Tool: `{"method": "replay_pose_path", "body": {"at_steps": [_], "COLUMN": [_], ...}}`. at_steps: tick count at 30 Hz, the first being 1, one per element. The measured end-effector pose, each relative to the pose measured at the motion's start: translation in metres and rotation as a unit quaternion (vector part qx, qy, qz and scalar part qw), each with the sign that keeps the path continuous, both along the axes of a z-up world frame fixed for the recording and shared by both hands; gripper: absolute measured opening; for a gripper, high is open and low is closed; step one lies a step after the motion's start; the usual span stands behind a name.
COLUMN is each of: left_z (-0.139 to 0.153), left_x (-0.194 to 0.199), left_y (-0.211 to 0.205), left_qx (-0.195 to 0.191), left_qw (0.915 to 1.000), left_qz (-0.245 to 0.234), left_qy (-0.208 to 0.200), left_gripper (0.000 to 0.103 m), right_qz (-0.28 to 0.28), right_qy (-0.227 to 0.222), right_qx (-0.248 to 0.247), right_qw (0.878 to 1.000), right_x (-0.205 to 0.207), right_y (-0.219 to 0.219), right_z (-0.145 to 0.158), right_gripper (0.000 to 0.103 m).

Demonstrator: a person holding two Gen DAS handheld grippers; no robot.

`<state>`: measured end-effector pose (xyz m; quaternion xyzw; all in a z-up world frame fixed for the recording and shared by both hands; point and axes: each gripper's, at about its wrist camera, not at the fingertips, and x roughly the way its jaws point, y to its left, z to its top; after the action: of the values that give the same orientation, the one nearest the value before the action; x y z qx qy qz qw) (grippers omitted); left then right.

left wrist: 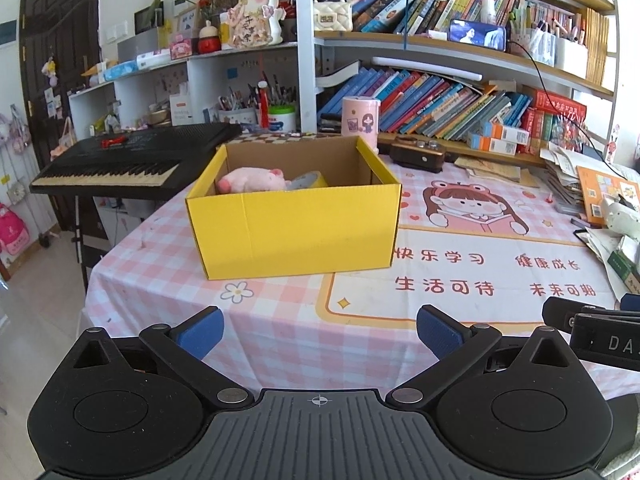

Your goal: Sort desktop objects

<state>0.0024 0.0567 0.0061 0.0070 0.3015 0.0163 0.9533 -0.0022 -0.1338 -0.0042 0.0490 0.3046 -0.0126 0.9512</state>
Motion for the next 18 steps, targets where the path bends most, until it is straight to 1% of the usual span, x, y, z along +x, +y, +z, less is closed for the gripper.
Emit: {"method": "replay_pose_path", "body": {"at_steps": [7,18], "left_z": [-0.0024,-0.0065], "left_x": [0.0021,0.0040], "left_y": [-0.0030,-0.0060], "left_qx": [0.001,-0.004], "left_qw": [0.9999,0.9996], "left_qz": [-0.009,-0.016], "left_qy": [0.008,0.021], "left_gripper": [0.103,0.103], "right_qz": [-0.004,-0.005], "right_qy": [0.008,0.019], "right_qx": [0.000,-0.003], "right_qw": [1.000,1.000], "right_x": [0.0016,0.0015], "right_y": [-0.0017,-0.0028], "right_z": [-0.0017,-0.0038], "right_gripper": [0.103,0.103]}}
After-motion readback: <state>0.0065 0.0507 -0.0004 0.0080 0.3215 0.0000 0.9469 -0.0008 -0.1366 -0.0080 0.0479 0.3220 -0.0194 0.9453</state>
